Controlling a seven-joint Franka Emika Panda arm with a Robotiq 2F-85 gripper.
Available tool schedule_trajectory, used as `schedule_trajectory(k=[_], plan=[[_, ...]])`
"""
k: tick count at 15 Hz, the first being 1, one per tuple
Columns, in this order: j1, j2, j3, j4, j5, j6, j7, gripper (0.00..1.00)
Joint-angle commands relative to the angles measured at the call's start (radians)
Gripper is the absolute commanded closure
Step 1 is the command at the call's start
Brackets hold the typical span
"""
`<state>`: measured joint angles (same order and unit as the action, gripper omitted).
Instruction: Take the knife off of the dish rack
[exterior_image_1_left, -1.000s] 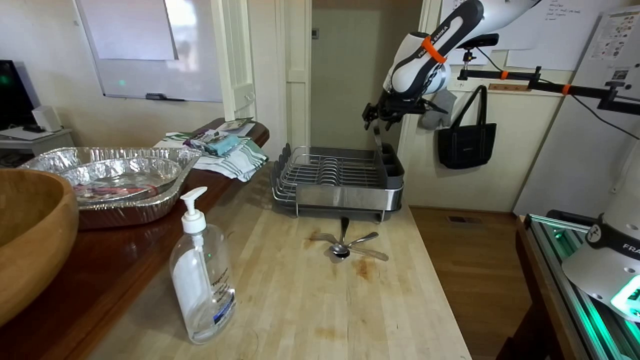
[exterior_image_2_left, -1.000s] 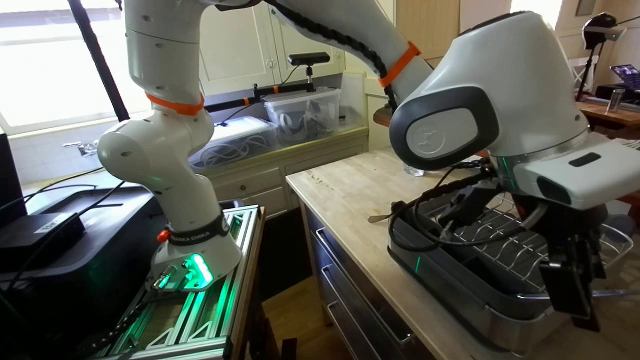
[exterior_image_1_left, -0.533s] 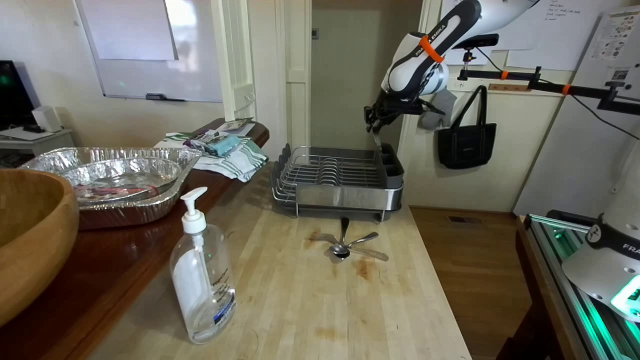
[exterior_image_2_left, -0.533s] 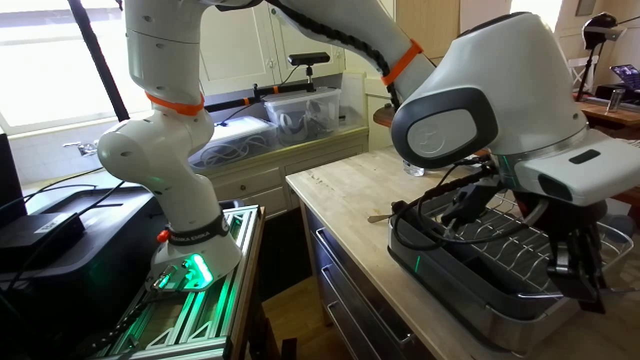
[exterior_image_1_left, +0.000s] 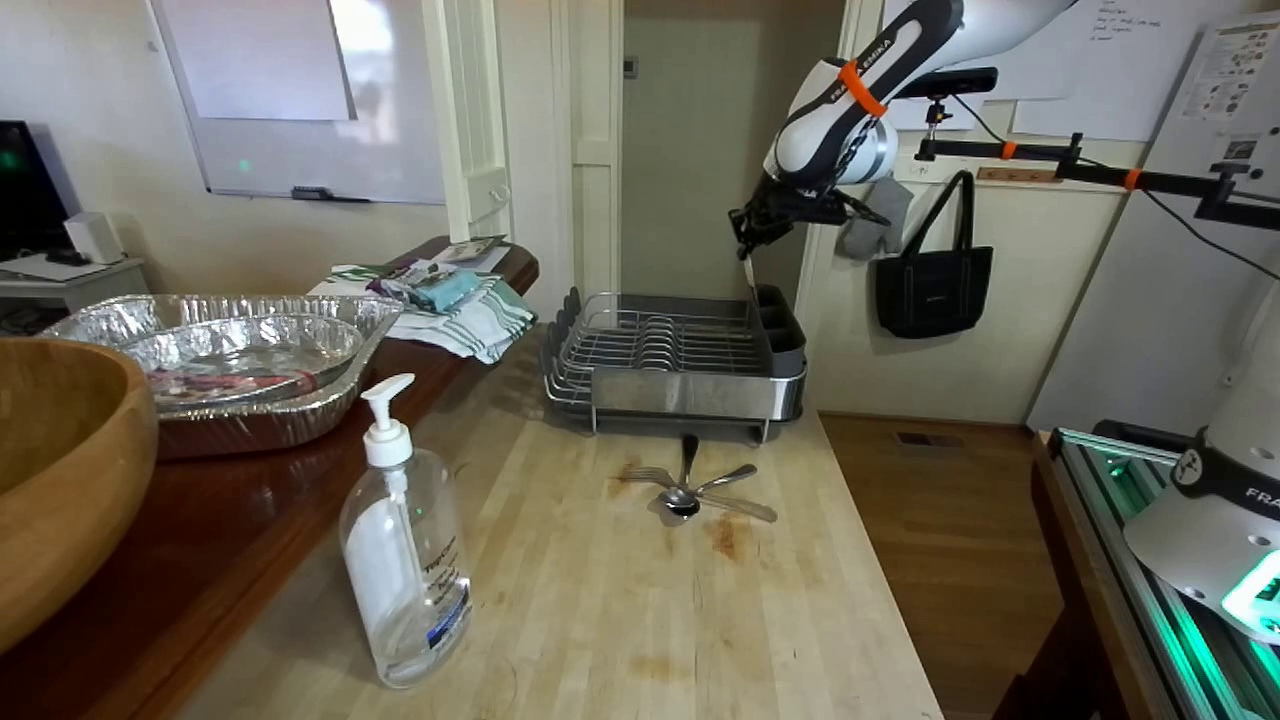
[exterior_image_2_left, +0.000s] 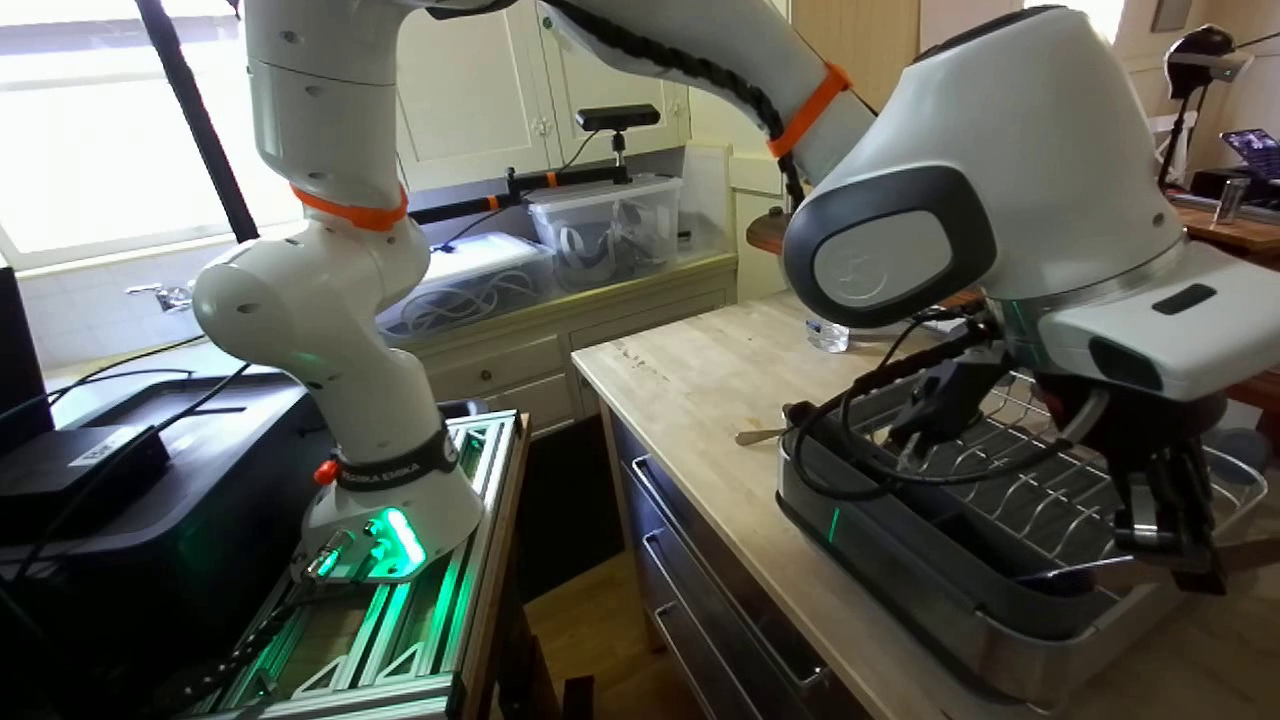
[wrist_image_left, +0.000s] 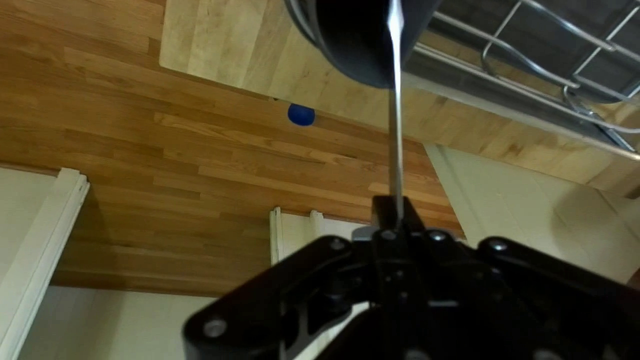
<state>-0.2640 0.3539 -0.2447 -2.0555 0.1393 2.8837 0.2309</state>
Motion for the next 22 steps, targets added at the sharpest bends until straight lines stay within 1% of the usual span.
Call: schedule_trajectory(k=[1, 8, 15, 20, 22], plan=[[-0.028, -0.029, 0.041, -0.016, 0.058, 0.028, -0.059, 0.99], [-0.037, -0.089, 0.060, -0.043, 0.087, 0.041, -0.116, 0.99], [-0.005, -0.185, 0.027, -0.088, 0.034, 0.103, -0.120, 0.99], [0.009, -0.259, 0.020, -0.097, 0.004, 0.086, -0.131, 0.99], [0.019, -0.294, 0.023, -0.101, -0.024, 0.071, -0.115, 0.99]])
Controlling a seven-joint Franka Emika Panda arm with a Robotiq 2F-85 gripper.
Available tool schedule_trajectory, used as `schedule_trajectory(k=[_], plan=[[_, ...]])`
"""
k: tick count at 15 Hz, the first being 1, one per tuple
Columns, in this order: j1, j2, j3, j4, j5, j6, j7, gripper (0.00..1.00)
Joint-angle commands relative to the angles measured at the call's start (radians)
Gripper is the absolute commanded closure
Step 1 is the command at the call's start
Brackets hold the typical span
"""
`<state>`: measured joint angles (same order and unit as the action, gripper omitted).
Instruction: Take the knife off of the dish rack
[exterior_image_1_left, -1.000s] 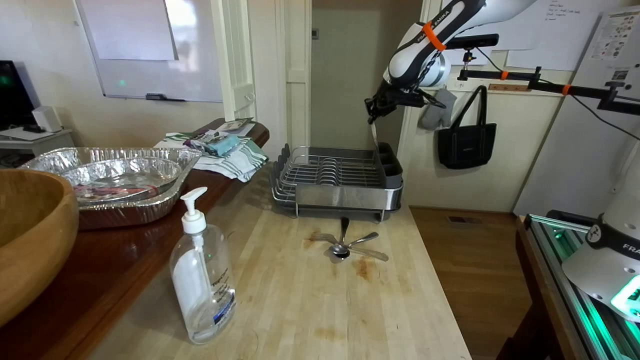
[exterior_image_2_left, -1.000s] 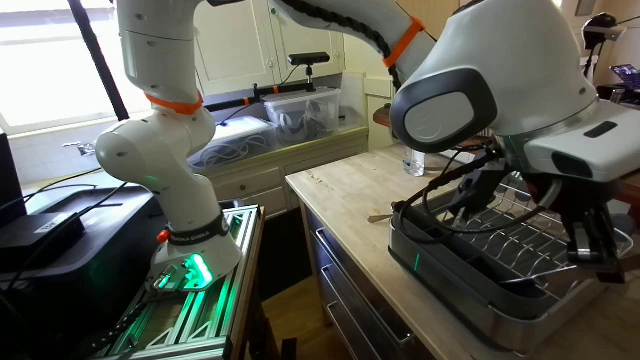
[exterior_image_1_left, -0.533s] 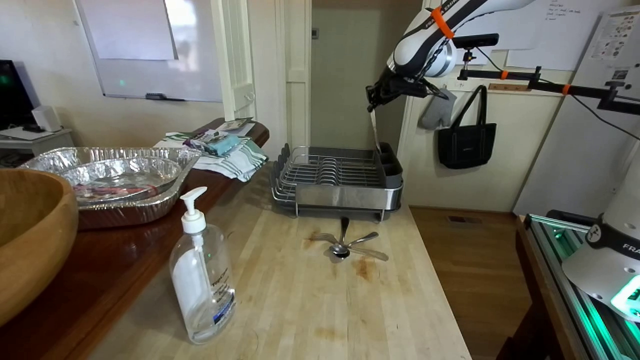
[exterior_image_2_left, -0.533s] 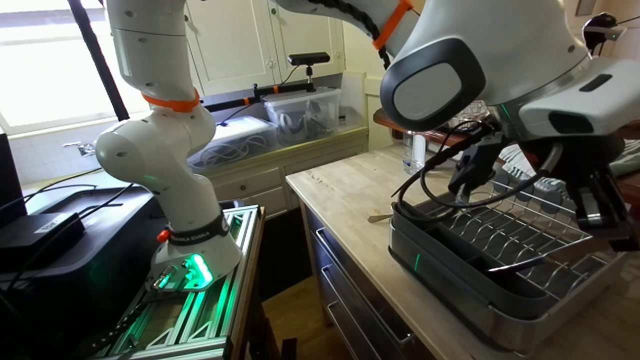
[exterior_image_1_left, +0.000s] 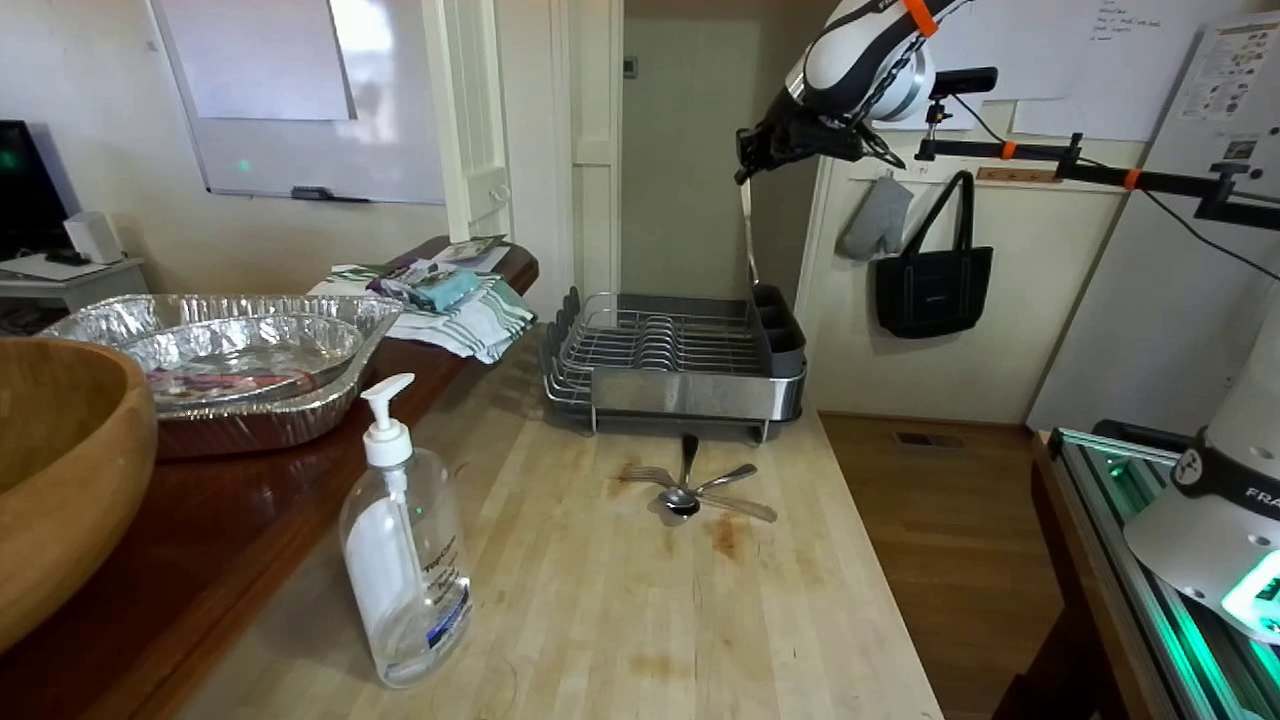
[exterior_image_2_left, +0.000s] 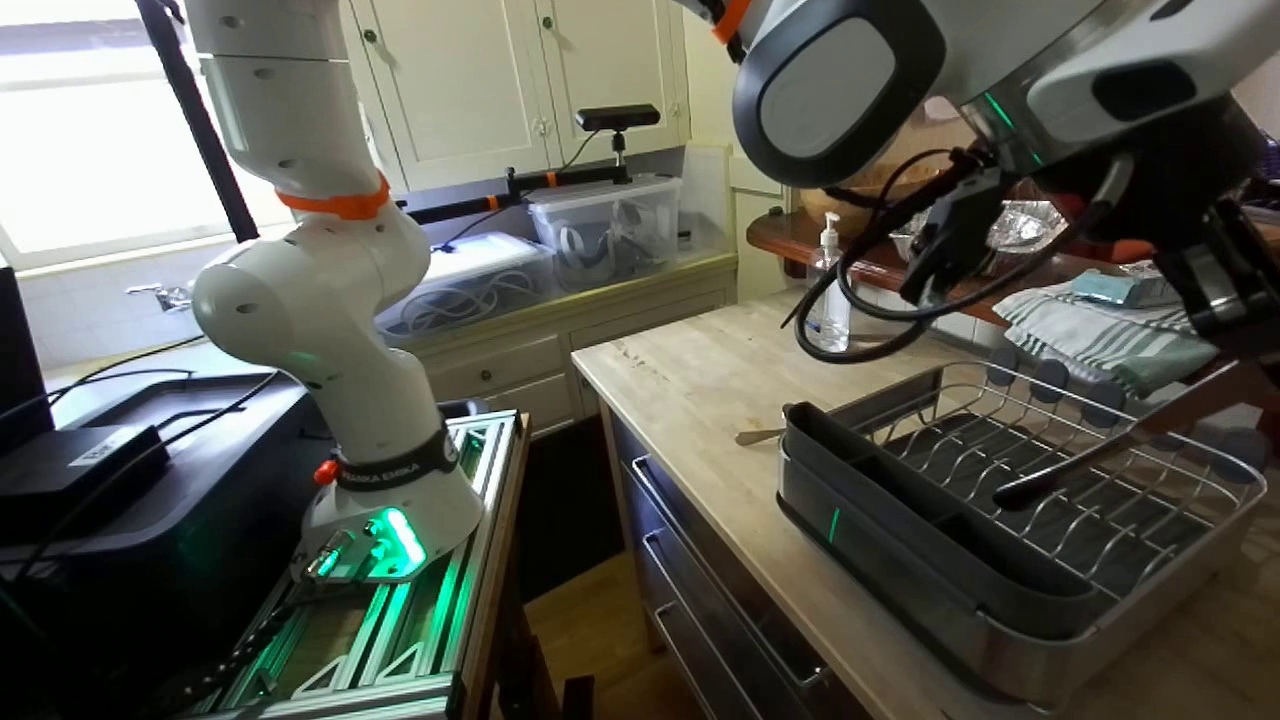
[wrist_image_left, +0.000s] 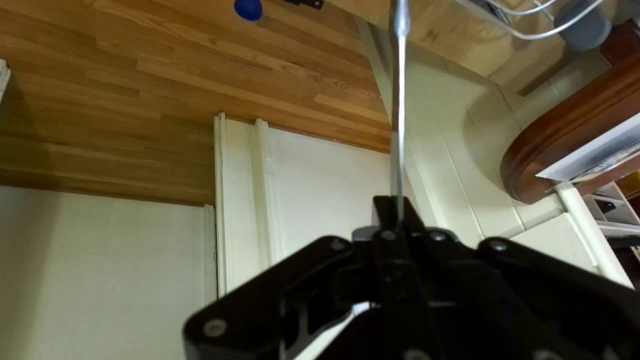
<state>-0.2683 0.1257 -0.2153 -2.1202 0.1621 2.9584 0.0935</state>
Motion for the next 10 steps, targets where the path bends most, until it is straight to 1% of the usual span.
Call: schedule_trajectory(k=[1, 5, 10], plan=[[0.030, -0.077, -0.005, -0.034, -0.044, -0.015, 0.010, 0.99], [0.065, -0.139, 0.030, -0.043, -0.045, -0.099, -0.012, 0.99], [0.122, -0.200, 0.085, -0.038, -0.050, -0.290, -0.025, 0.99]])
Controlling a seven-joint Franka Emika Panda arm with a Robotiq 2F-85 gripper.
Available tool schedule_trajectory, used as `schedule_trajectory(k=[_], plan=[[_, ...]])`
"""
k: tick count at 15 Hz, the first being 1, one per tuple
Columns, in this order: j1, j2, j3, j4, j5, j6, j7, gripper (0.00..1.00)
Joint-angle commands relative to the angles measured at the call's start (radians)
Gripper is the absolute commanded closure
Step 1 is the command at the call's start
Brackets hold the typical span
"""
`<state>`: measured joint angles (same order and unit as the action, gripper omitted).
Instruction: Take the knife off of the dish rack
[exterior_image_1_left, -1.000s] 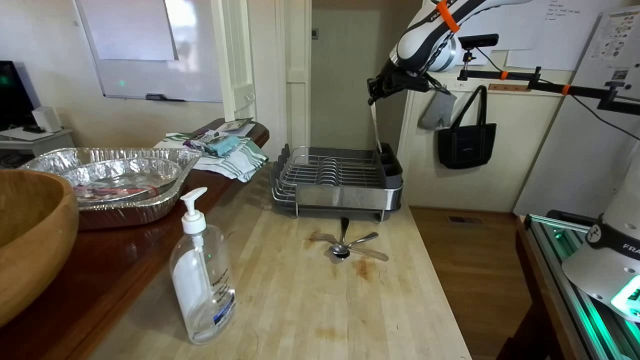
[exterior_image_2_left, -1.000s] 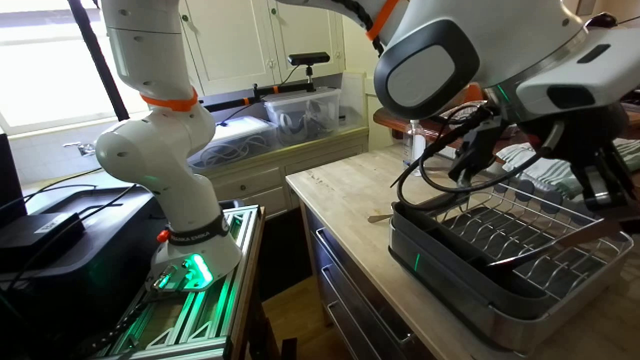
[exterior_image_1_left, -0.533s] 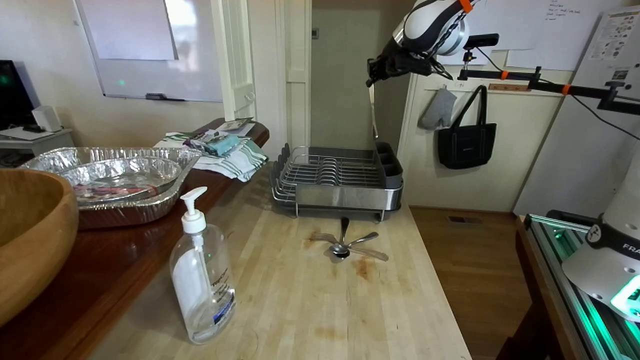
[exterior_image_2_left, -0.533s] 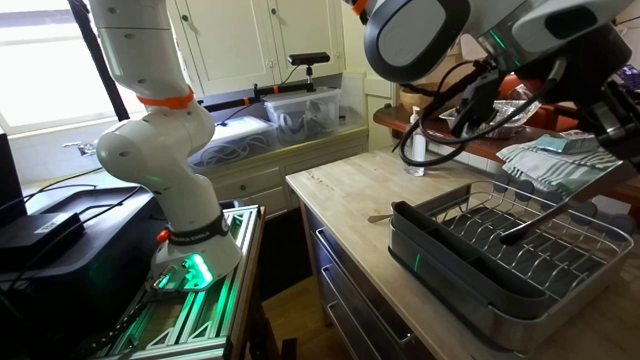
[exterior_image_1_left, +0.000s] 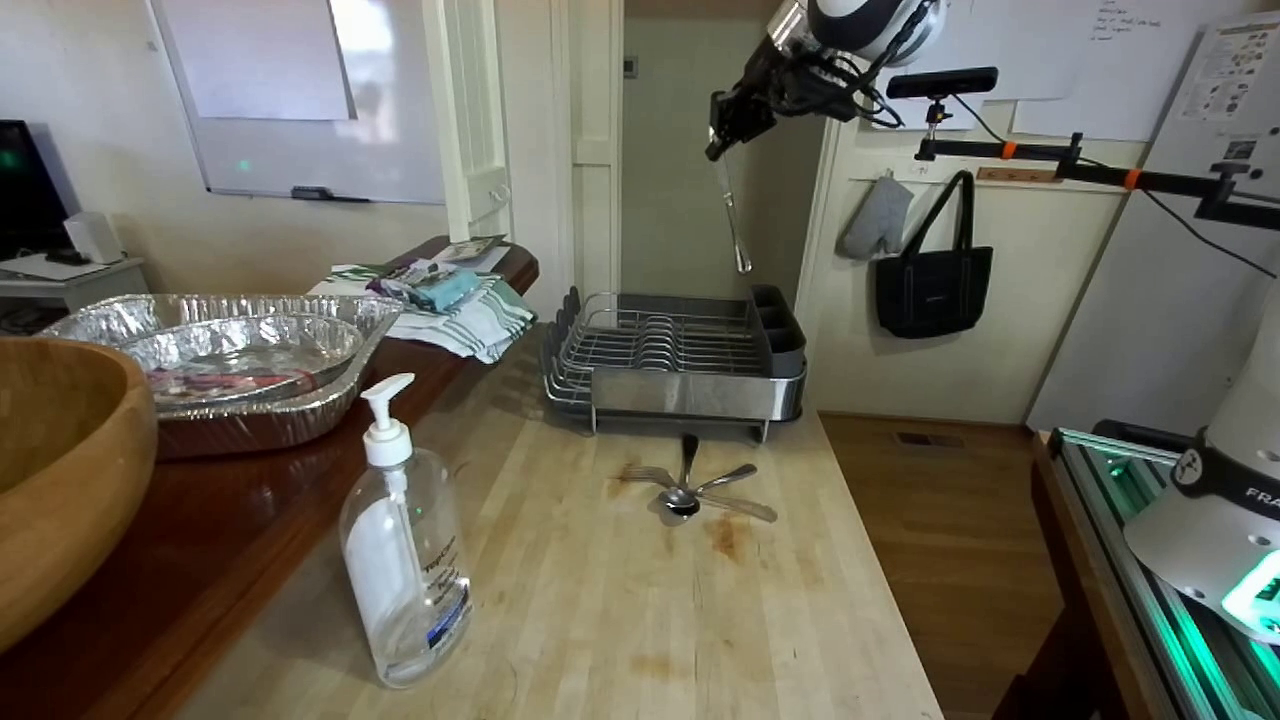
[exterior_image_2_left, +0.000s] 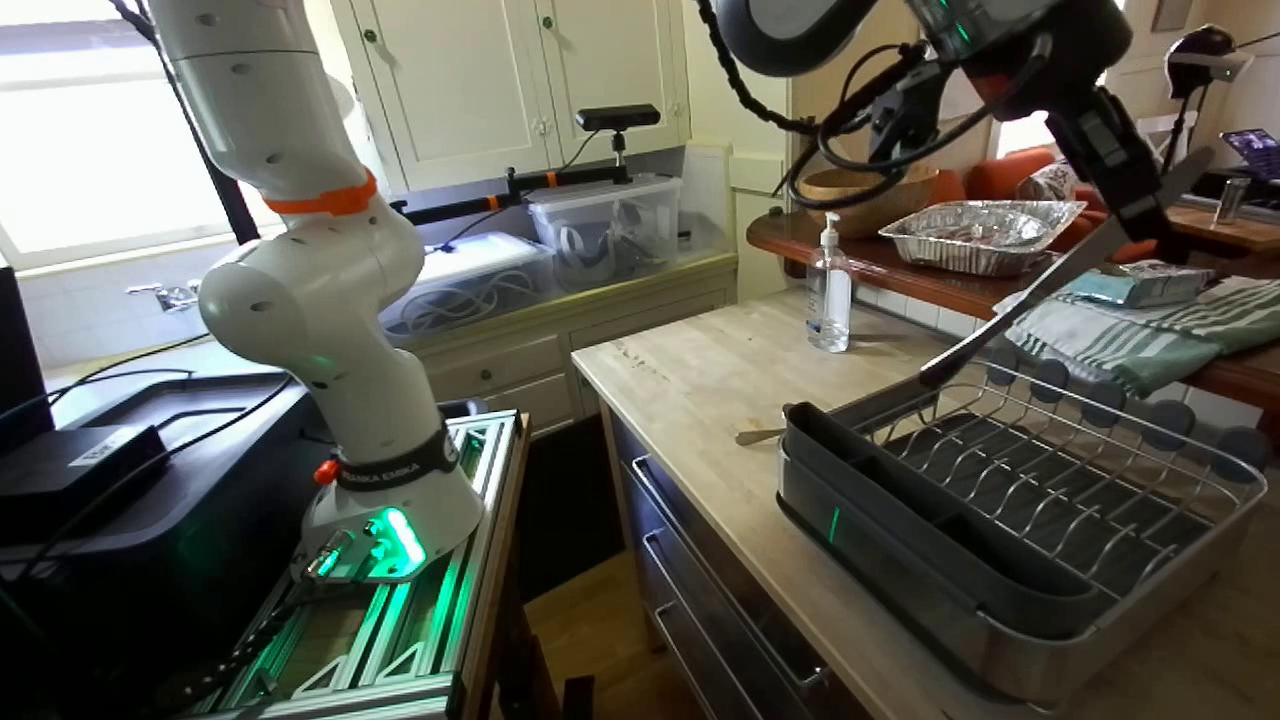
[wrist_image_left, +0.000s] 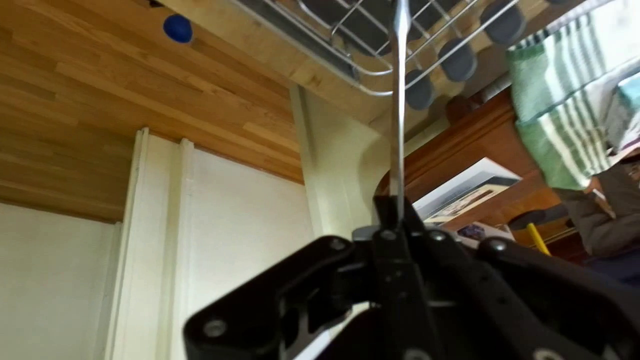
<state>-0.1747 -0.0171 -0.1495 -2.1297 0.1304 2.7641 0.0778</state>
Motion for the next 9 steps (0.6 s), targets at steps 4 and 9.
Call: schedule_trajectory(k=[4, 9], plan=[[0.075, -0.076, 0.065, -0.039, -0.040, -0.195, -0.014, 0.99], [0.129, -0.069, 0.122, -0.054, -0.085, -0.294, -0.011, 0.99]])
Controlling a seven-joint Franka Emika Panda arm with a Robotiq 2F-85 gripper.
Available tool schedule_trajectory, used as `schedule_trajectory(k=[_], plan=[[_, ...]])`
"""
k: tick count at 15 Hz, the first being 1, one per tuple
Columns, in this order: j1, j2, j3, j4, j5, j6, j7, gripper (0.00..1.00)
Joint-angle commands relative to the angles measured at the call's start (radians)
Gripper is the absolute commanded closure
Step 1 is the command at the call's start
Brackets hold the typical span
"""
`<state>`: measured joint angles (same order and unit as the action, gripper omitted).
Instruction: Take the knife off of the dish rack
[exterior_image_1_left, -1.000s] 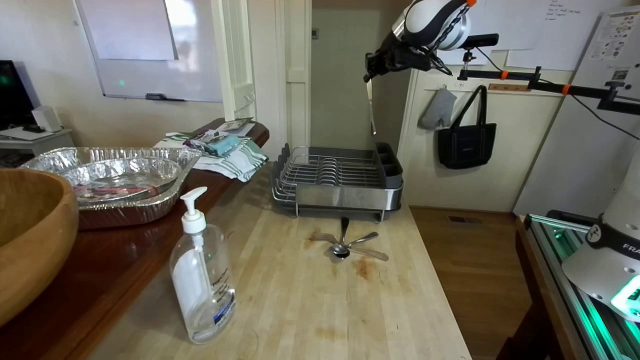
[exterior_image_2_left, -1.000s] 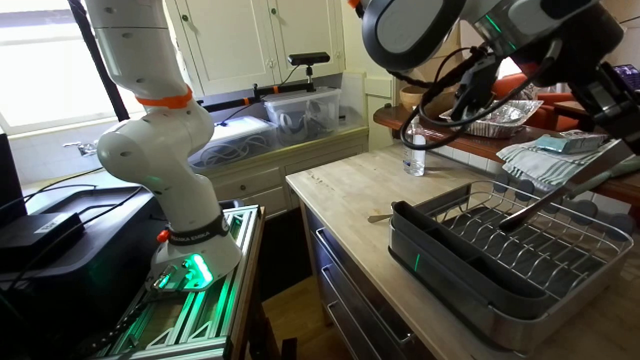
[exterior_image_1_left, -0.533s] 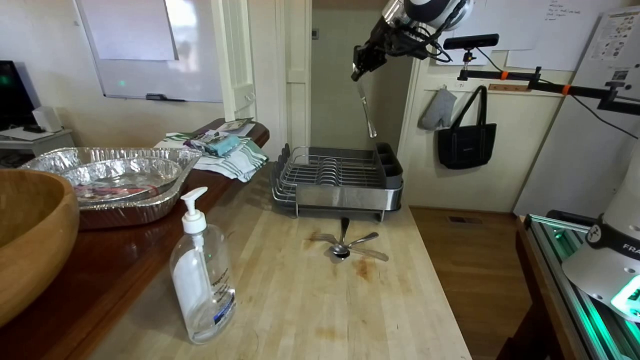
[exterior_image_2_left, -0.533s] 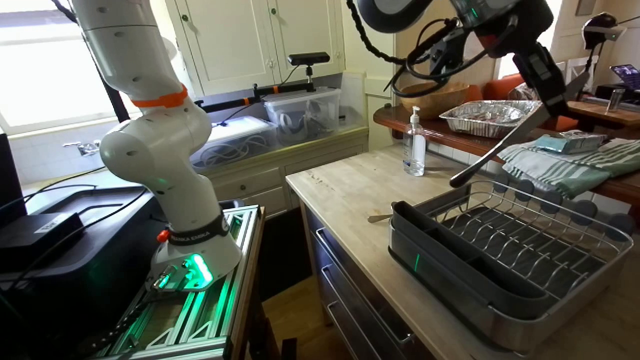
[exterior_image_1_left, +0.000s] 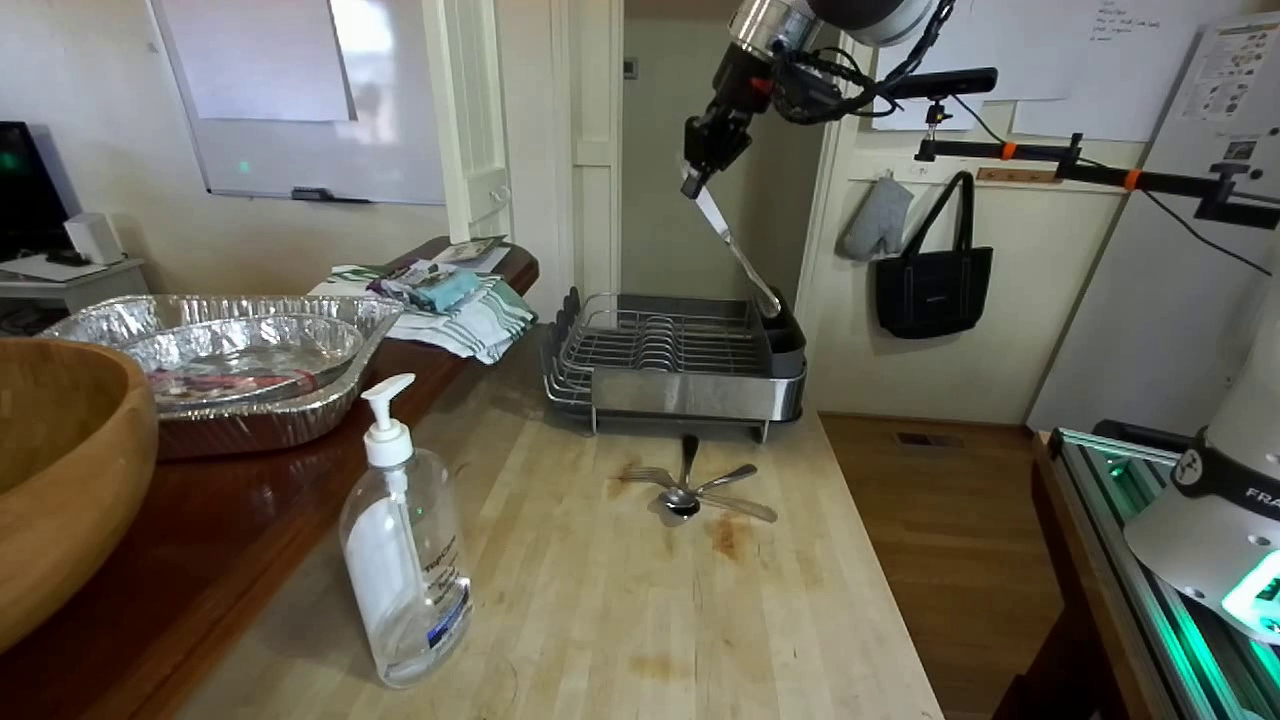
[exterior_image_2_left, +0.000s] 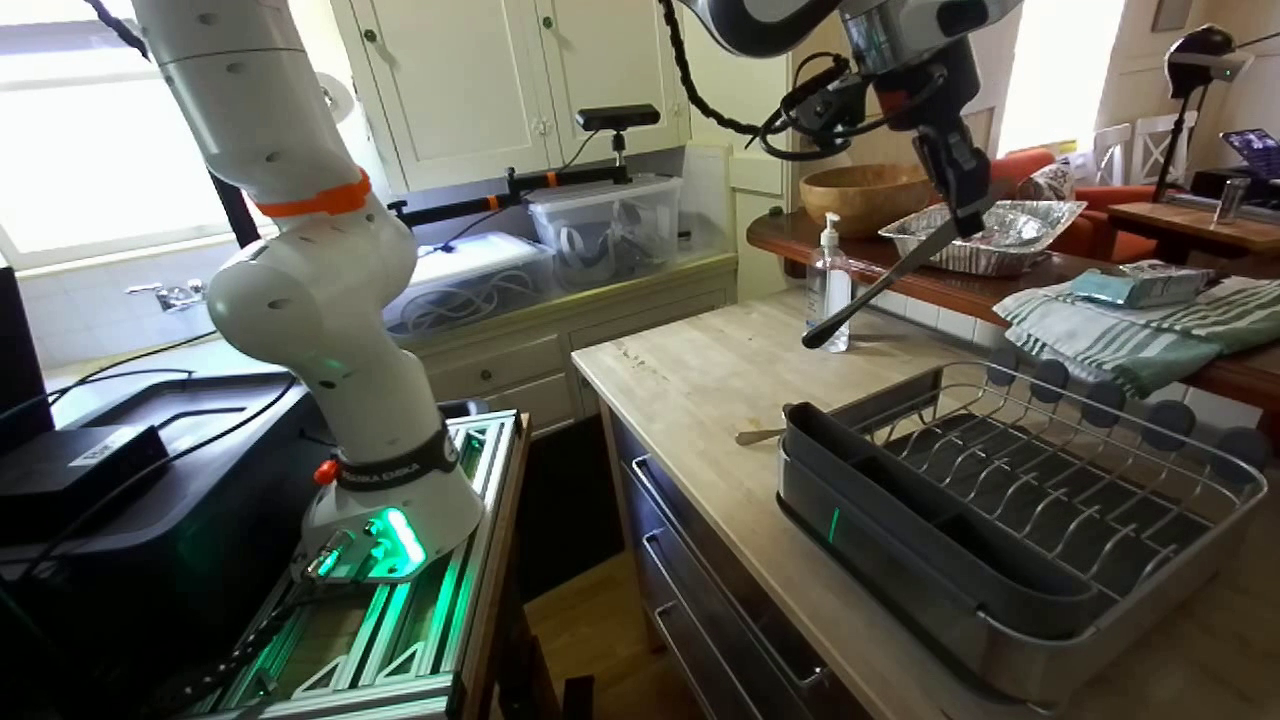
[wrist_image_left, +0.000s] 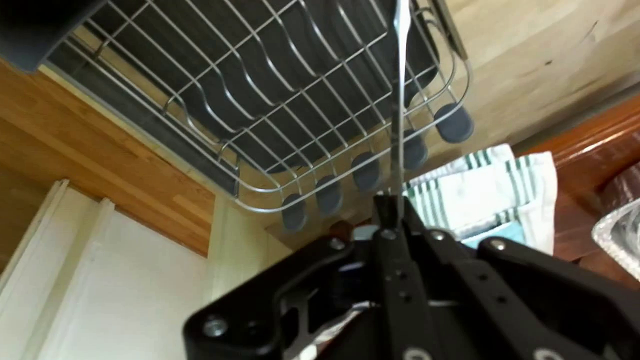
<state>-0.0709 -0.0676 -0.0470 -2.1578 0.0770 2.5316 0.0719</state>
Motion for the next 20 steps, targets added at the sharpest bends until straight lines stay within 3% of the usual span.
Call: schedule_trajectory(k=[1, 10, 20], plan=[[0.037, -0.011, 0.032, -0.033, -0.039, -0.072, -0.007, 0.99], [0.113, 0.055, 0.106, -0.056, -0.075, -0.188, -0.012, 0.99], [0.154, 0.264, 0.129, -0.024, -0.106, -0.185, -0.024, 0.99]])
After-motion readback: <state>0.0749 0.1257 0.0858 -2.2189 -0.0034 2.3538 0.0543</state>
